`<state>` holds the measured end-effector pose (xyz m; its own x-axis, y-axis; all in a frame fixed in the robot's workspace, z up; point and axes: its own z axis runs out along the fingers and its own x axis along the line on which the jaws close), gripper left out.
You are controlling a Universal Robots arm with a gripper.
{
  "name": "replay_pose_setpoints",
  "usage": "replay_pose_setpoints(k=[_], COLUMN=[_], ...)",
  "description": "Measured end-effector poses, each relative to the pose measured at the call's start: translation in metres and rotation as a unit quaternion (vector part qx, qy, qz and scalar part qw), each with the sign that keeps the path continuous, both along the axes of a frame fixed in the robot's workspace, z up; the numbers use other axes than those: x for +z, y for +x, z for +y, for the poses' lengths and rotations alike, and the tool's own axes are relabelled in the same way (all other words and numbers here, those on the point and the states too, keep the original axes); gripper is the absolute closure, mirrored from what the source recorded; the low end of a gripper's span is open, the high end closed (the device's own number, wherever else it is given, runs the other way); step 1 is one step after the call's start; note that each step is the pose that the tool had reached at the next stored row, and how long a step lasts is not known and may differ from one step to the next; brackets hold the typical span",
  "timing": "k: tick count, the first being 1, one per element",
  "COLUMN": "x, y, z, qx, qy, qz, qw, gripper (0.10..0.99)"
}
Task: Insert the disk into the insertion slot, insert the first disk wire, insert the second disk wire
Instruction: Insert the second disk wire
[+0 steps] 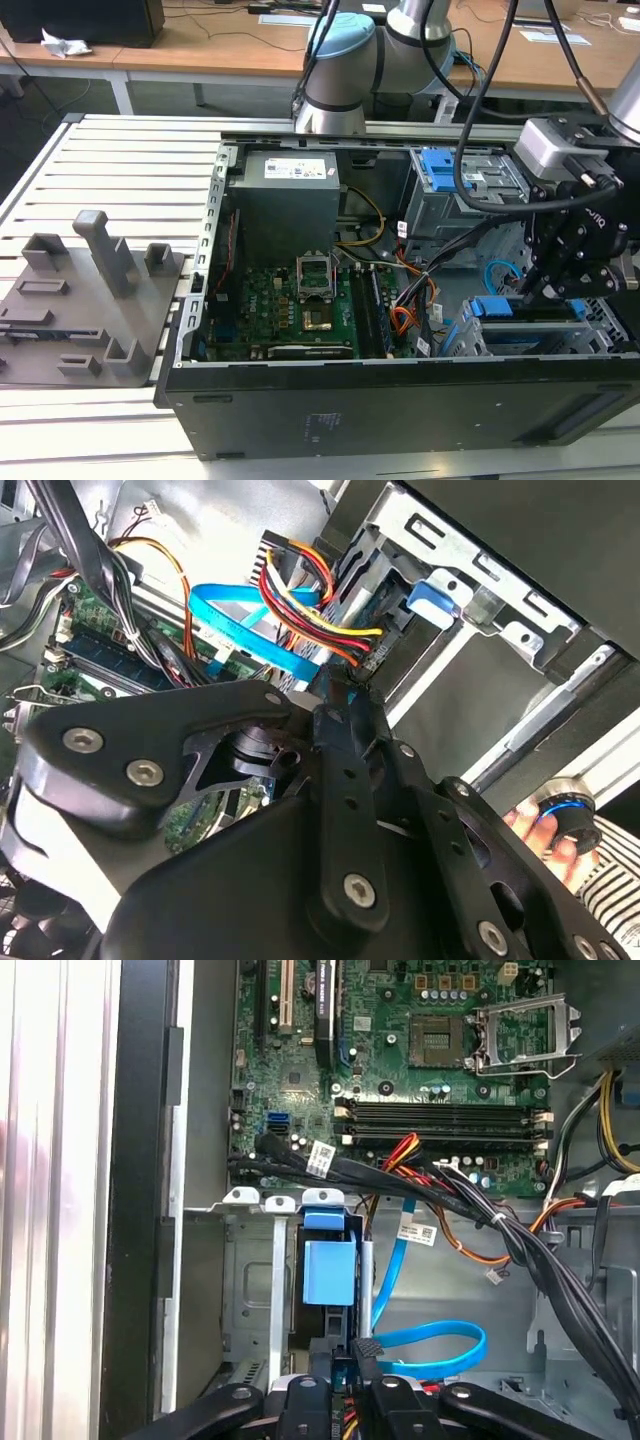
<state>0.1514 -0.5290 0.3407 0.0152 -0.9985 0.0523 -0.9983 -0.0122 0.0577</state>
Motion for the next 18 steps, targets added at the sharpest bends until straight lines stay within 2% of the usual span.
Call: replay_pose_setpoints(k=[4,6,9,11,18], x=[0.0214,0.0402,0.0425,0.0426,0.0425], y=[-0.0001,0.0000,-0.0022,-0.0094,-0.0106], z=[0.0016,0.0030,0.0030,0.0030,0.0030], qx=[0.000,0.000,0.000,0.000,0.000], qy=[-0.0002,-0.0002,-0.0002,-0.0002,-0.0001], qz=[0.0000,0.0000,0.0000,-0.0003,-0.0004], qw=[1.0000,1.0000,1.0000,1.0000,1.0000], gripper=[0.851,0.980,0.980,0.980,0.980])
